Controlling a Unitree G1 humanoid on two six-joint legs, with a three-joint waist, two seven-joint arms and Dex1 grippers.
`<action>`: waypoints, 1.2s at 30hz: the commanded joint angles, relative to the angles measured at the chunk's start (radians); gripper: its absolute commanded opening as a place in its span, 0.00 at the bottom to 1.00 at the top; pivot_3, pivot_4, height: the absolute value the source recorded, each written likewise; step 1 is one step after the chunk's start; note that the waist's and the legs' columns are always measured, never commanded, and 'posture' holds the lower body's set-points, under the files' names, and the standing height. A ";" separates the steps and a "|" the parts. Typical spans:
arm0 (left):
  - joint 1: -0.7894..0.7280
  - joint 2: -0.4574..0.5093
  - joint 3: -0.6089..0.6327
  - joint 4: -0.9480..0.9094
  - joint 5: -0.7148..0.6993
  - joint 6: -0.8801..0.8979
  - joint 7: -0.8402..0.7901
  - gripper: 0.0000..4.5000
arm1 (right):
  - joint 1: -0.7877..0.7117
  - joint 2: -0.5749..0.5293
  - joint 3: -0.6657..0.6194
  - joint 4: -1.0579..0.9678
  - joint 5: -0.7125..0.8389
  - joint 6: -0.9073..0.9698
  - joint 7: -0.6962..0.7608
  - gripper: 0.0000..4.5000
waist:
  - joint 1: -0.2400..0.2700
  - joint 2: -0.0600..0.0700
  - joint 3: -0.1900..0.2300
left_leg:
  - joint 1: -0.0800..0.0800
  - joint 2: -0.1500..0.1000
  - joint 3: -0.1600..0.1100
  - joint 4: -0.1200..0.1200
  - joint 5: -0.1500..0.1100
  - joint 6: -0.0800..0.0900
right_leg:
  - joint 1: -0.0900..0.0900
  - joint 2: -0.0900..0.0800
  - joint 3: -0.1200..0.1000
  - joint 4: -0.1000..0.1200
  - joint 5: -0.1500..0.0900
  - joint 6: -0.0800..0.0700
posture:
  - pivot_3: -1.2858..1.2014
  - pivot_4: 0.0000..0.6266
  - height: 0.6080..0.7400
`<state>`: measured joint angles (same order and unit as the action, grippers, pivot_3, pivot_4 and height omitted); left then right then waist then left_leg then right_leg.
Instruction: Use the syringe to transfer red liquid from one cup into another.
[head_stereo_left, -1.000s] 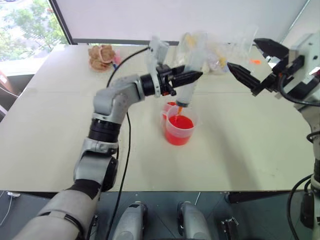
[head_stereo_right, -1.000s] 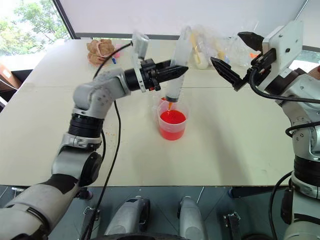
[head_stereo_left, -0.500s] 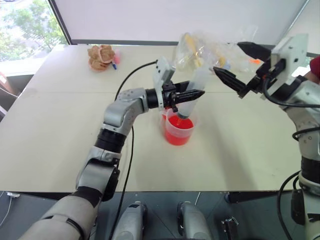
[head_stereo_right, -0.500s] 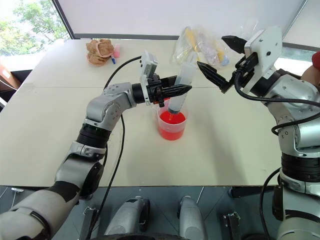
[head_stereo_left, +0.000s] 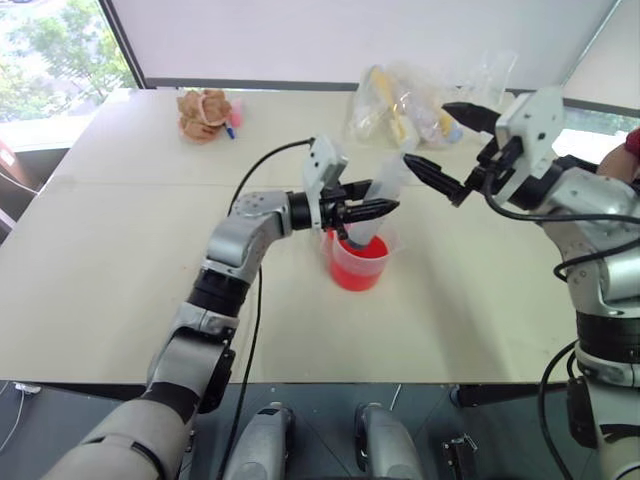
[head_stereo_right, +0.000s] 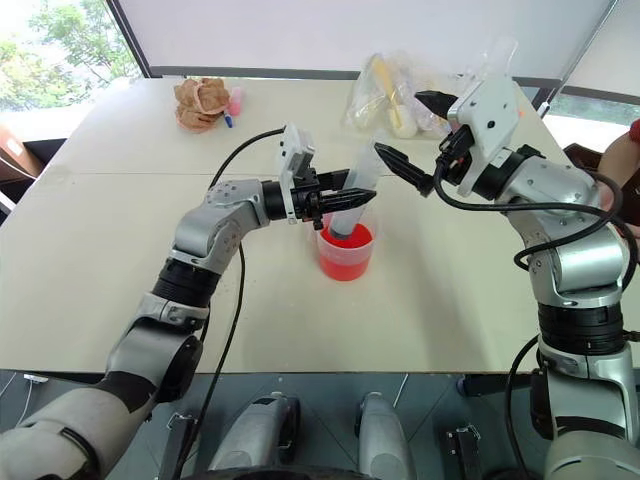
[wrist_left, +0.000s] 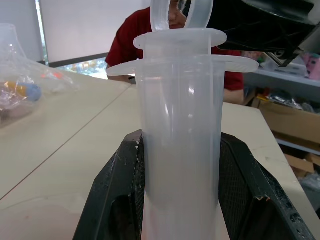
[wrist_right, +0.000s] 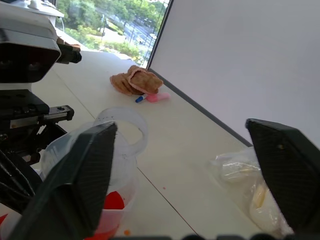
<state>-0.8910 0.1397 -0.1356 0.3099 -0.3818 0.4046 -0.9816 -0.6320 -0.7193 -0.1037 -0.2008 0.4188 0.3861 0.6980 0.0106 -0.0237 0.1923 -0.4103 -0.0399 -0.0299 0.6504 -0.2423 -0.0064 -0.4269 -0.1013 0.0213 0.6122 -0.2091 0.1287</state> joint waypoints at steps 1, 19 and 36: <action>-0.003 -0.013 -0.003 -0.066 -0.028 -0.002 -0.025 0.31 | -0.016 0.006 -0.006 0.001 -0.019 -0.027 0.008 0.57 | 0.000 0.000 0.000 | 0.000 0.000 0.000 0.000 0.000 0.000 | 0.000 0.000 0.000 0.000 0.000 0.000 | 0.52 0.24 0.98; 0.042 -0.010 -0.040 -0.045 0.020 -0.044 -0.020 0.31 | -0.058 0.038 -0.067 0.017 0.006 -0.041 -0.018 0.01 | -0.002 0.000 0.000 | 0.000 0.000 -0.001 0.000 0.000 0.000 | 0.000 0.001 0.000 0.000 0.000 0.000 | 0.52 0.24 0.98; 0.100 -0.022 -0.080 -0.100 0.026 -0.029 -0.010 0.31 | -0.110 0.055 -0.096 0.110 -0.037 -0.116 -0.068 0.01 | -0.002 0.000 0.000 | 0.000 0.000 0.000 0.000 0.000 0.000 | 0.000 0.001 0.000 0.000 0.000 0.000 | 0.52 0.24 0.98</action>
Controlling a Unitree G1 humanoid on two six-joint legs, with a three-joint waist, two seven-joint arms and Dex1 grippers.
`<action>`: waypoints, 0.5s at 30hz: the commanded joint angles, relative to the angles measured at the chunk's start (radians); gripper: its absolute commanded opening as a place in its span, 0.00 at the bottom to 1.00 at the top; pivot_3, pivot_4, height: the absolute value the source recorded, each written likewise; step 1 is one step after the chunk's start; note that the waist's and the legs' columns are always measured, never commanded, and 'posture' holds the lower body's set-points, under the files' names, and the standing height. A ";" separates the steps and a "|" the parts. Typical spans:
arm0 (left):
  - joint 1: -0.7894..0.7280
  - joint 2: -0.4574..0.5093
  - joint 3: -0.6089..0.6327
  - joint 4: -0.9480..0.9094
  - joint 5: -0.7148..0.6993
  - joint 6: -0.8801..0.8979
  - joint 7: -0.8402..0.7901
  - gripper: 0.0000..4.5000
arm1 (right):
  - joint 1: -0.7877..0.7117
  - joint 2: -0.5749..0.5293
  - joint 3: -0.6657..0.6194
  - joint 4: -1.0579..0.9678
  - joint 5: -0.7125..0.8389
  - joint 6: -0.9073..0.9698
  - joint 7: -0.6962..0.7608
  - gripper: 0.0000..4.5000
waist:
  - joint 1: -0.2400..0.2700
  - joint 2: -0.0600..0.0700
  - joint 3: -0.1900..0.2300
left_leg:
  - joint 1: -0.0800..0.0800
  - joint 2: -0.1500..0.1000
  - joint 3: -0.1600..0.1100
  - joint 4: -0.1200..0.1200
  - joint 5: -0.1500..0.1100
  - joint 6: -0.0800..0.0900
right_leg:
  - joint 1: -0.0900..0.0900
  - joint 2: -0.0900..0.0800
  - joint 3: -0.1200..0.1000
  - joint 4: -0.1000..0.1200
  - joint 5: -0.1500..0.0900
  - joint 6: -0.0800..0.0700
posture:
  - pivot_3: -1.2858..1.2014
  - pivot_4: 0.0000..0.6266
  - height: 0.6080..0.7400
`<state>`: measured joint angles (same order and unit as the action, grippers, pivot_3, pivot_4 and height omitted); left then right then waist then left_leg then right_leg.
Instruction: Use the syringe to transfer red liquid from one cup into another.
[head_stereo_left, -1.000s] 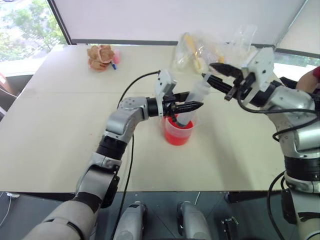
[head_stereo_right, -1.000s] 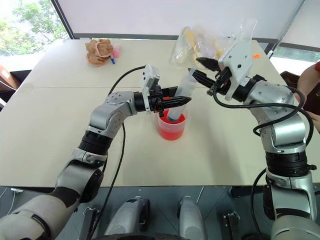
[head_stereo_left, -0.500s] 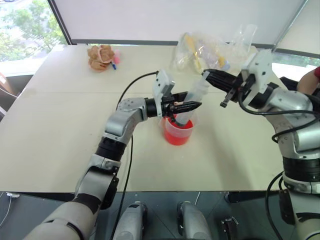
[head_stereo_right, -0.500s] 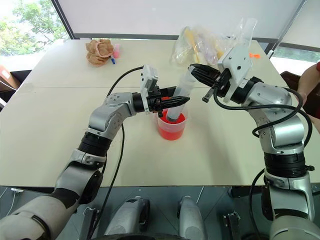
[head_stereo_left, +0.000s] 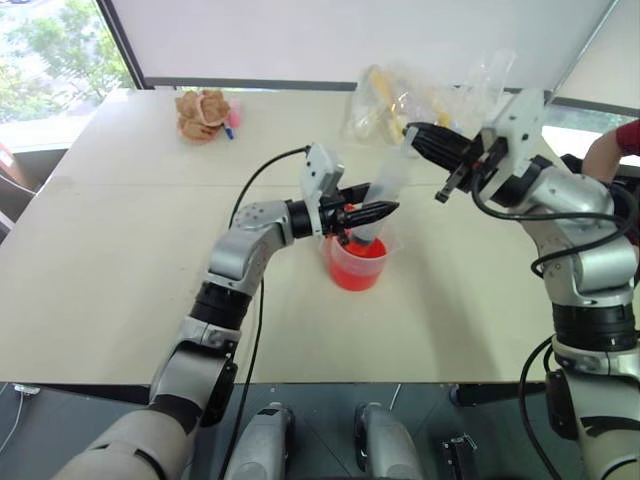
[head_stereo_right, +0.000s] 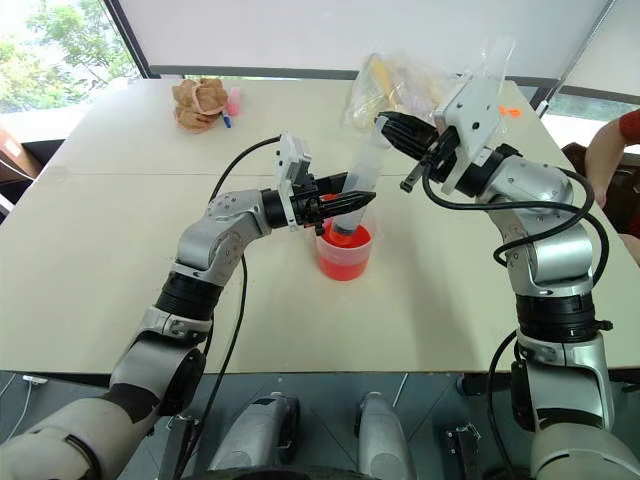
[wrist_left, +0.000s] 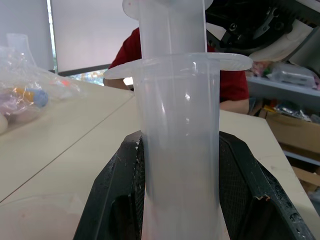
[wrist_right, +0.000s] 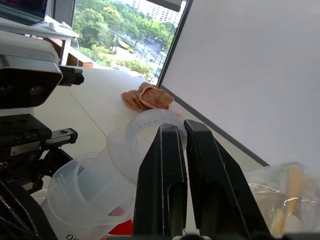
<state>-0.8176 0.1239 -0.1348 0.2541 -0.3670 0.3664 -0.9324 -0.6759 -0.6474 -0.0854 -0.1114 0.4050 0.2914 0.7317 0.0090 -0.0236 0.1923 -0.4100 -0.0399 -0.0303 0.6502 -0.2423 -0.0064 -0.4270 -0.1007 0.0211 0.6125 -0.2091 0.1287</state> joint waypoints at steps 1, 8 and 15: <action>0.023 -0.008 -0.079 -0.044 0.012 0.010 -0.057 0.31 | -0.064 -0.016 -0.120 0.017 -0.001 -0.005 -0.093 0.01 | -0.001 0.000 0.000 | 0.000 0.000 0.000 0.000 0.000 0.000 | 0.000 0.000 0.000 0.000 0.000 0.000 | 0.52 0.24 0.98; -0.013 -0.024 -0.042 -0.074 -0.017 0.038 -0.036 0.31 | -0.010 -0.035 -0.125 -0.034 -0.001 0.046 -0.083 0.78 | 0.001 0.000 0.000 | 0.000 0.000 0.000 0.000 0.000 0.000 | 0.000 0.000 0.000 0.000 0.000 0.000 | 0.52 0.24 0.98; -0.050 -0.018 0.011 -0.100 -0.048 0.081 0.003 0.31 | 0.162 -0.001 -0.430 -0.143 0.425 0.331 -0.122 0.86 | 0.006 0.000 0.000 | -0.001 0.001 -0.002 0.000 0.000 0.000 | 0.001 0.000 0.000 0.000 0.000 0.000 | 0.52 0.24 0.98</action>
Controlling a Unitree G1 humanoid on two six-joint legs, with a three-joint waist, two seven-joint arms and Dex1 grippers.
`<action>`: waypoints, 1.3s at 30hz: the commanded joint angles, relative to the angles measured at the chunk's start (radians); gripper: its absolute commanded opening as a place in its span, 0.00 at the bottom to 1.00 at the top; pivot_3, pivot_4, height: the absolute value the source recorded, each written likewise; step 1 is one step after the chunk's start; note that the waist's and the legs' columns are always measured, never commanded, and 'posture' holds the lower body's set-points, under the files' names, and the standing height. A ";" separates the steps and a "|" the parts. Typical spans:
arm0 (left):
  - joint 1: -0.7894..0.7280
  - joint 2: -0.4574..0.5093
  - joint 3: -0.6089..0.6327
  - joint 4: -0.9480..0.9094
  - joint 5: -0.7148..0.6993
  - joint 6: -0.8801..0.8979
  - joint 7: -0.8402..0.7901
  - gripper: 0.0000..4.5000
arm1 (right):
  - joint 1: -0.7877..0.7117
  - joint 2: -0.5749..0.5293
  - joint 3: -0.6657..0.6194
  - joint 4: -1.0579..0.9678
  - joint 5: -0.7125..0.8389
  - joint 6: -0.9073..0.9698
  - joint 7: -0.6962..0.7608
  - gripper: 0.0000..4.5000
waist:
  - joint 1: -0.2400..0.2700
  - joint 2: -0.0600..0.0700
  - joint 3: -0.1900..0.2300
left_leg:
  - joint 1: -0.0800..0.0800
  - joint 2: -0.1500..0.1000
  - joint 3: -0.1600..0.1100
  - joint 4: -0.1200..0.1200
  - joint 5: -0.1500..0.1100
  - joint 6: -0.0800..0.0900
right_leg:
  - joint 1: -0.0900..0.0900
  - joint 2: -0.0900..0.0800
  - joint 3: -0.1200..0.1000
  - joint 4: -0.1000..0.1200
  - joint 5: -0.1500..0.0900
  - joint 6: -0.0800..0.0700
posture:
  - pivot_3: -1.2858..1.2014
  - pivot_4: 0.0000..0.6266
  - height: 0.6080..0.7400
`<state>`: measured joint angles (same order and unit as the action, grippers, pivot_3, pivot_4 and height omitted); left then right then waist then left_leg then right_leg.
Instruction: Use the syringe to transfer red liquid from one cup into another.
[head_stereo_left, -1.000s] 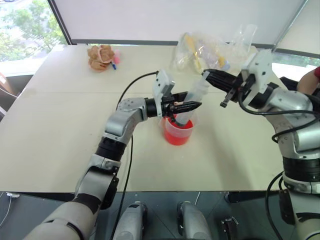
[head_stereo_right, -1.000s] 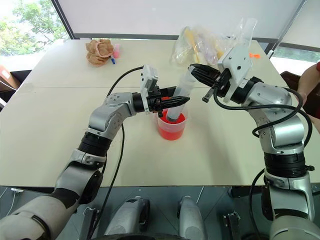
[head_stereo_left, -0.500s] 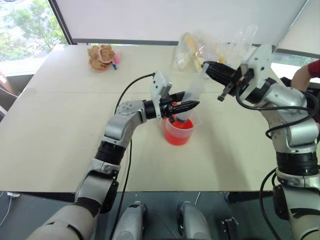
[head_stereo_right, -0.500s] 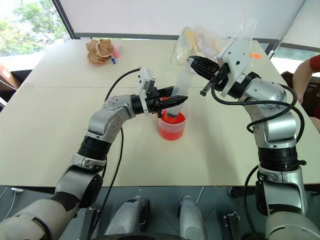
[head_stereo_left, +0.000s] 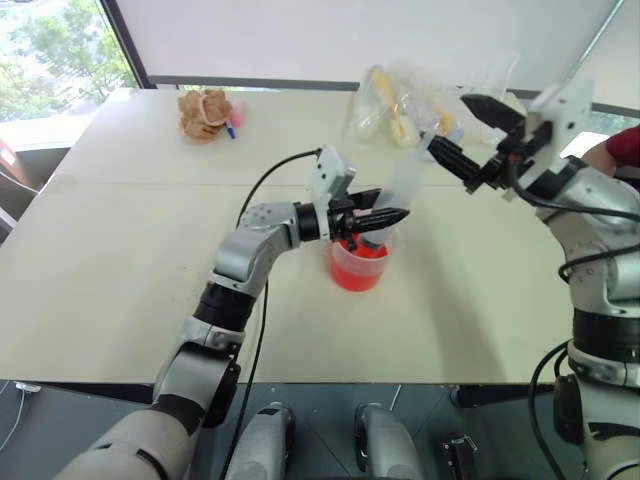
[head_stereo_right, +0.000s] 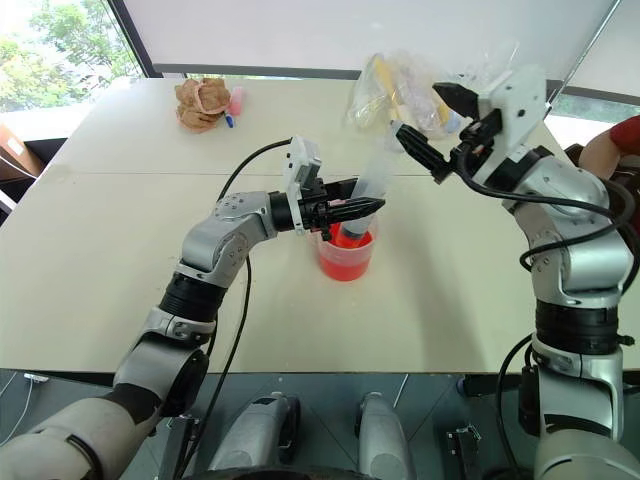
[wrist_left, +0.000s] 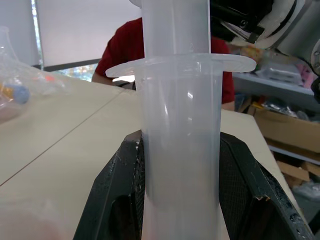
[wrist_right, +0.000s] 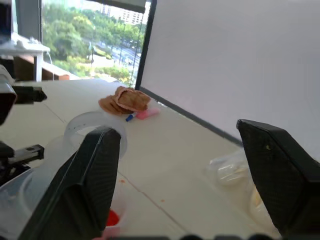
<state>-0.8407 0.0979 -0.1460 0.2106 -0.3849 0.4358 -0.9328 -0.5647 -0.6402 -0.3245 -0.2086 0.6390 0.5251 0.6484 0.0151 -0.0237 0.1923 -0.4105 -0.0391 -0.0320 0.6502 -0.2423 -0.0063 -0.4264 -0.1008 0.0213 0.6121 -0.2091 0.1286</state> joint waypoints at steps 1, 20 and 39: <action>-0.027 0.009 0.026 -0.062 -0.034 0.018 0.003 0.31 | 0.076 -0.009 -0.229 -0.061 0.258 0.128 -0.045 0.86 | -0.001 0.000 0.000 | 0.000 0.000 -0.001 0.000 0.000 0.000 | 0.000 0.000 0.000 0.000 0.000 0.000 | 0.52 0.24 0.98; -0.305 0.049 0.160 0.216 -0.014 -0.187 0.075 0.31 | 0.165 -0.080 -0.116 -0.062 0.070 0.015 -0.133 0.86 | -0.004 0.001 0.000 | 0.001 -0.001 0.003 0.001 0.000 0.001 | 0.001 0.002 0.001 0.000 0.000 0.000 | 0.52 0.24 0.98; -0.381 -0.004 0.175 0.657 0.098 -0.499 0.002 0.31 | -0.248 -0.018 0.200 0.204 -0.280 -0.301 -0.050 0.86 | -0.012 0.001 0.000 | 0.000 -0.001 0.003 0.000 0.000 0.001 | 0.000 0.003 0.000 0.000 0.000 0.000 | 0.52 0.24 0.98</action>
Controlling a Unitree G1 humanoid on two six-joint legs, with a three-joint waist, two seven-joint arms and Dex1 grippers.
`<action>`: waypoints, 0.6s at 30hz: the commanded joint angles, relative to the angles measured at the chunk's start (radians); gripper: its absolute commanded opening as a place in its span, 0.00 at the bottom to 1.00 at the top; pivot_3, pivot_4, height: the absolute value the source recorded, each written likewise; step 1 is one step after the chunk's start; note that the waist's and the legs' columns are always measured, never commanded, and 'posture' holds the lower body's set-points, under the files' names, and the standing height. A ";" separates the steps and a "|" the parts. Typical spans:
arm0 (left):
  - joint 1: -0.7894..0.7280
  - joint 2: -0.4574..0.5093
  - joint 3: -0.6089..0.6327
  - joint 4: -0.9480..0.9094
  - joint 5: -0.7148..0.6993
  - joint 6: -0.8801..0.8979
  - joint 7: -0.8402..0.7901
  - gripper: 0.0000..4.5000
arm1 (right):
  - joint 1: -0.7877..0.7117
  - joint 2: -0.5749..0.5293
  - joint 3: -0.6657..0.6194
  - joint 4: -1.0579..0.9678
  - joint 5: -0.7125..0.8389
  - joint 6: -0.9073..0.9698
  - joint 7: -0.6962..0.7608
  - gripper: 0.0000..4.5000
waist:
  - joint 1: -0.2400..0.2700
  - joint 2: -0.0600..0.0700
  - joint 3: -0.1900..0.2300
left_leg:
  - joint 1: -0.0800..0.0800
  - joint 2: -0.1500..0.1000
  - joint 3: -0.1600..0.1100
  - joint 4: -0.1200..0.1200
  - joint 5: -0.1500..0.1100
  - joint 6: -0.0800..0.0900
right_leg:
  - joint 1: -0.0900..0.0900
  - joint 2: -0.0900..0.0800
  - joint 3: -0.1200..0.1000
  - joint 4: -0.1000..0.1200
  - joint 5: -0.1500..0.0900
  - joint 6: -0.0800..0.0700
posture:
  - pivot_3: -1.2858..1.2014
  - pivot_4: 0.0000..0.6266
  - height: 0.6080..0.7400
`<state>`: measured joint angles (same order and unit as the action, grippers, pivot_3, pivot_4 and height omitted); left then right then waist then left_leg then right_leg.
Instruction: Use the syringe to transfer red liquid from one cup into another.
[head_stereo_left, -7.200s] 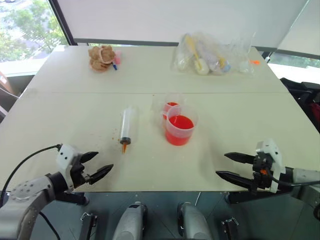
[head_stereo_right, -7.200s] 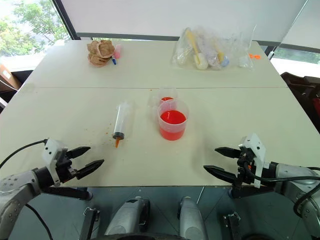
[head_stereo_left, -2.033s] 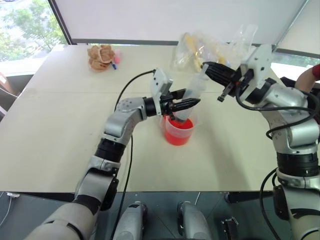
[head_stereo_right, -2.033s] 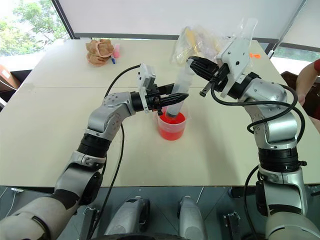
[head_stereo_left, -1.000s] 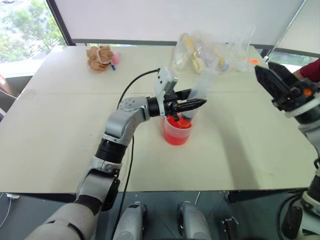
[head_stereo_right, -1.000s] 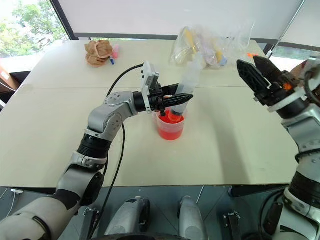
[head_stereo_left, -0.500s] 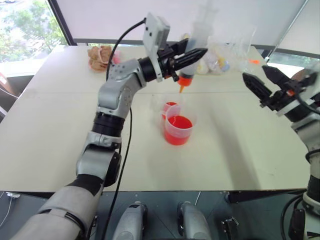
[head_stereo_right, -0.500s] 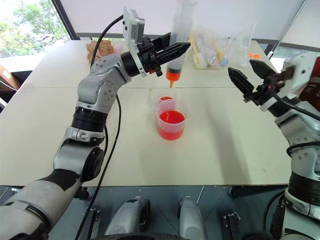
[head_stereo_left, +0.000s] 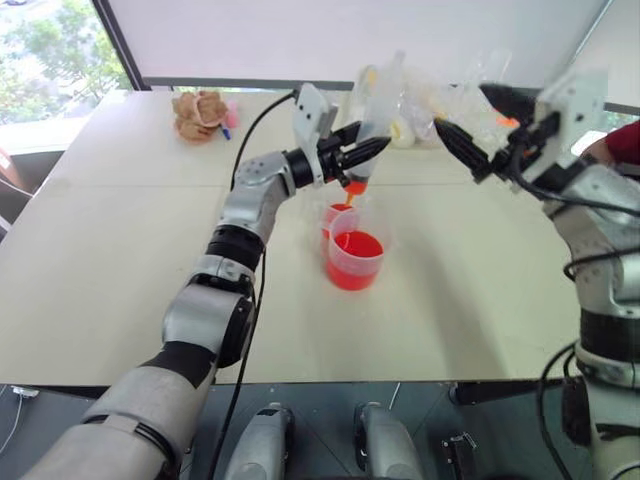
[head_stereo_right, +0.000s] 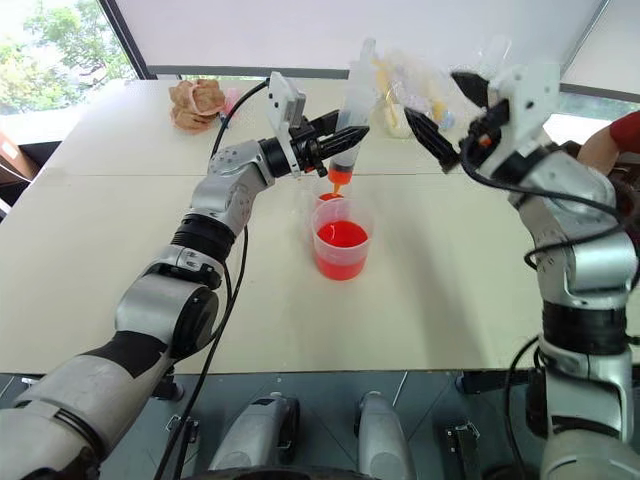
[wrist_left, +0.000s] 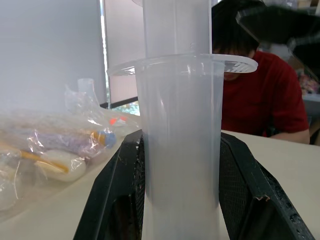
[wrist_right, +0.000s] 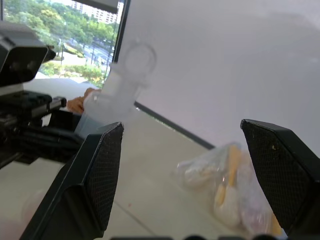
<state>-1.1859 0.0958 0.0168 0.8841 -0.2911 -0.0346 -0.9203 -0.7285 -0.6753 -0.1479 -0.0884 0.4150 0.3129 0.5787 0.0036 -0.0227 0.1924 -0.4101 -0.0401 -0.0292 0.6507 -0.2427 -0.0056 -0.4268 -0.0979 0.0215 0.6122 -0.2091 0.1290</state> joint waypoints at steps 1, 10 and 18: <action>-0.035 -0.001 0.013 -0.017 0.005 -0.029 -0.014 0.31 | -0.117 0.027 0.038 0.126 -0.080 -0.118 0.026 0.86 | -0.001 0.000 0.000 | 0.000 0.000 0.000 0.000 0.000 0.000 | 0.000 0.000 0.000 0.000 0.000 0.001 | 0.52 0.24 0.98; 0.007 0.009 0.002 -0.055 0.020 -0.031 -0.063 0.31 | -0.233 0.097 0.090 0.353 -0.180 -0.293 0.070 0.86 | -0.001 0.000 0.000 | 0.000 0.000 0.000 -0.001 0.000 0.000 | 0.000 0.000 0.000 0.000 0.001 0.001 | 0.52 0.24 0.98; 0.019 0.013 -0.017 -0.030 0.061 -0.053 -0.068 0.31 | -0.292 0.179 0.091 0.410 -0.166 -0.324 0.111 0.86 | -0.018 0.000 0.000 | 0.000 0.000 -0.001 -0.001 0.000 0.000 | 0.000 0.000 -0.001 0.001 0.001 0.001 | 0.52 0.24 0.98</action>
<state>-1.1489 0.1187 0.0159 0.8808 -0.2443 -0.0720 -0.9808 -0.9734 -0.5162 -0.0621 0.3546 0.2364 0.0205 0.6671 -0.0149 -0.0225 0.1925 -0.4102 -0.0403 -0.0304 0.6491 -0.2426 -0.0057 -0.4273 -0.0979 0.0209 0.6129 -0.2085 0.1298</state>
